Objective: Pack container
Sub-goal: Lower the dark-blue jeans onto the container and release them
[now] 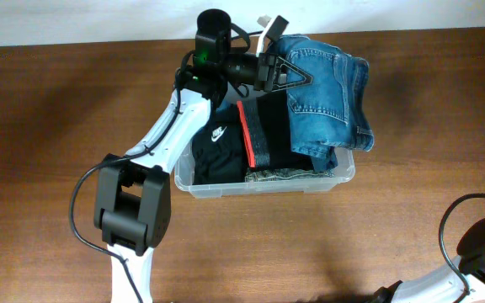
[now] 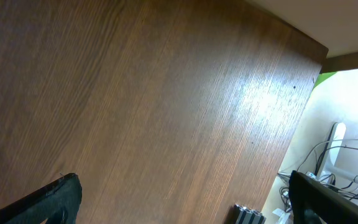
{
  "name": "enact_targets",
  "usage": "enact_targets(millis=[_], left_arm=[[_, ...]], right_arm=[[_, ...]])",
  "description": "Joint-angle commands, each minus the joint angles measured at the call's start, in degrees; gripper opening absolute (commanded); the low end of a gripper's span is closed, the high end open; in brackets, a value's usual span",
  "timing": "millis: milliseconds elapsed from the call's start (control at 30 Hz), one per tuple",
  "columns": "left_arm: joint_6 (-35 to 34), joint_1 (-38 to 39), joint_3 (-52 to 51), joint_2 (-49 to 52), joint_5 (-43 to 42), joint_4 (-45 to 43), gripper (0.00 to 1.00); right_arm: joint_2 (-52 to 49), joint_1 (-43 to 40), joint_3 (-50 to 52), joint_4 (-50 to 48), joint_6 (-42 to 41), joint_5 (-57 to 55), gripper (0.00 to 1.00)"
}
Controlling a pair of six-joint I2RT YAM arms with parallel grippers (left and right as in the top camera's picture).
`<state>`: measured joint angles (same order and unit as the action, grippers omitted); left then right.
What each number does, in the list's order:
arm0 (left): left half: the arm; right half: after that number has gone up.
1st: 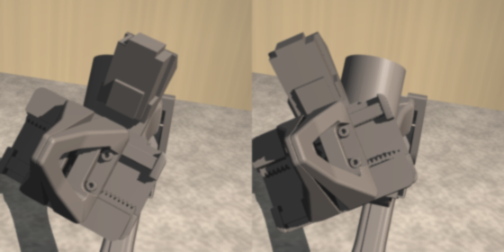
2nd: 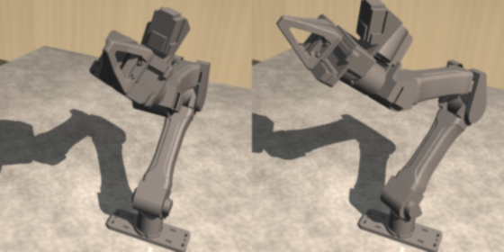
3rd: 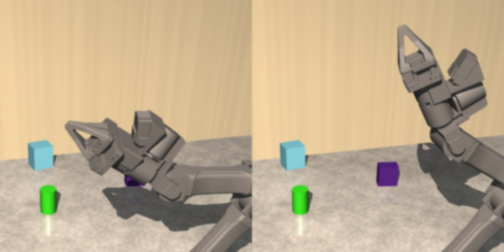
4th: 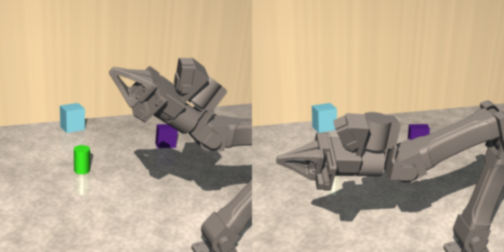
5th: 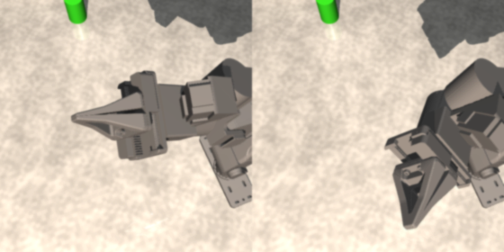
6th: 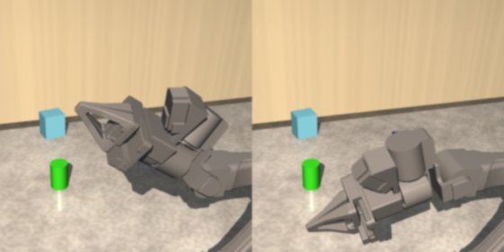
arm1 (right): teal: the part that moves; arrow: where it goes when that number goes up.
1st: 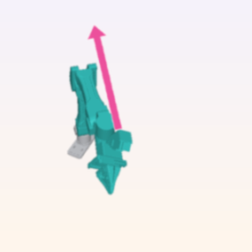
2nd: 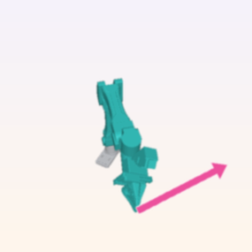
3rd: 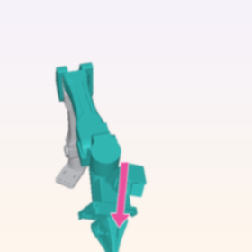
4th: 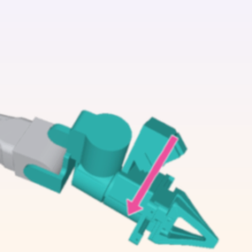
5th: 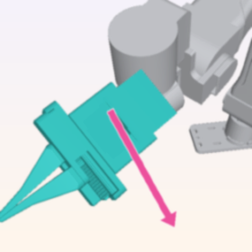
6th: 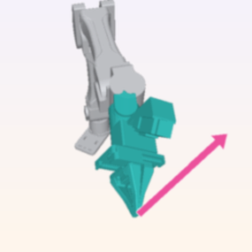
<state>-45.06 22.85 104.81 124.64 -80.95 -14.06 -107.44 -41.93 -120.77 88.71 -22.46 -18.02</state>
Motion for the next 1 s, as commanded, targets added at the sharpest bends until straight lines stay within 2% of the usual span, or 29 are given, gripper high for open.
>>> enact_targets(millis=[0,200,300,533,600,767,867,967], left_arm=[[1.01,-1.53,1.99,-1.42,0.11,1.92,0.01],[8.5,-2.67,1.99,-1.42,2.05,15.15,0.01],[15.21,-2.62,1.99,-1.57,8.76,25.0,0.01],[30.73,-2.62,2.01,-4.31,33.05,49.96,0.01],[32.79,-3.06,2.01,-5.6,36.3,53.51,0.01],[33.4,-4.96,2.05,-9.44,36.46,55.39,0.01],[33.46,-5.51,2.05,-12.57,39.36,56.78,0.01],[37.29,-5.29,2.05,-14.27,43.3,60.19,0.01]], right_arm=[[0.02,-0.15,-0.17,0.02,-0.26,-0.66,0.99],[0.02,-0.13,-0.17,0.02,-0.26,-0.66,0.99],[0.02,-0.15,-0.17,0.02,-0.26,-0.66,0.99],[0.02,-0.15,-0.17,0.02,-0.26,-0.66,0.99],[0.02,-0.13,-0.17,0.02,-0.26,-0.63,0.99],[0.02,-0.15,-0.17,0.02,-0.26,-0.66,0.99],[0.02,-0.13,-0.17,0.02,-0.26,-0.66,0.98],[0.02,-0.15,-0.17,0.02,-0.26,-0.66,0.98]])
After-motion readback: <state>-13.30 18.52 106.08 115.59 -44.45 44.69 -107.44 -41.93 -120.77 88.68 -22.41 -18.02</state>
